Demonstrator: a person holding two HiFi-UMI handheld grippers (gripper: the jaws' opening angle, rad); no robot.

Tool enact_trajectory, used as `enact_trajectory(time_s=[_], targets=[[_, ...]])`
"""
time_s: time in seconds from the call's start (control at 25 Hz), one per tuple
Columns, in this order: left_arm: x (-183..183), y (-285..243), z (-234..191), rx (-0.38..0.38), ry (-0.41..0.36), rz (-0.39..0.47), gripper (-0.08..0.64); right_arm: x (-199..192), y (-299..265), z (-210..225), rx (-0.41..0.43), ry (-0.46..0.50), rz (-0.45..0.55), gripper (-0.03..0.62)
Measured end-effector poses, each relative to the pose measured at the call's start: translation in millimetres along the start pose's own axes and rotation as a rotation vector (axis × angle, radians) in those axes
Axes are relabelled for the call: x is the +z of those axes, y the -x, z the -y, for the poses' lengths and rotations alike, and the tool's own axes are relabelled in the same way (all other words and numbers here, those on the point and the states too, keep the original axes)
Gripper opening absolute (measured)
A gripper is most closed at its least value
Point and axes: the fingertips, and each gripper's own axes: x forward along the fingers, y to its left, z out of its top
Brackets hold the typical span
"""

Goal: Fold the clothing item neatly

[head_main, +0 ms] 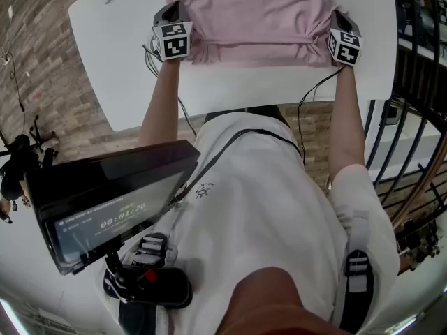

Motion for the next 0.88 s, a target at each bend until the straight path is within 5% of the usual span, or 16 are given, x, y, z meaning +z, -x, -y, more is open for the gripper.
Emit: enact_trajectory(time_s=[0.28,0.48,0.88], targets=[[18,30,23,-0.035,0.024,0.041,0.002,-1,17,-8,0.019,-0.030,0.038,0.003],[-17,11,43,-0.073,0.014,-0.024,0.002,-21,11,-8,0.022,-0.072,-0.001,0.003],[-23,-4,38,-0.080,0.000,-0.013,0.002,-29,2,-13,0.015,-0.154,-0.045,0.003]])
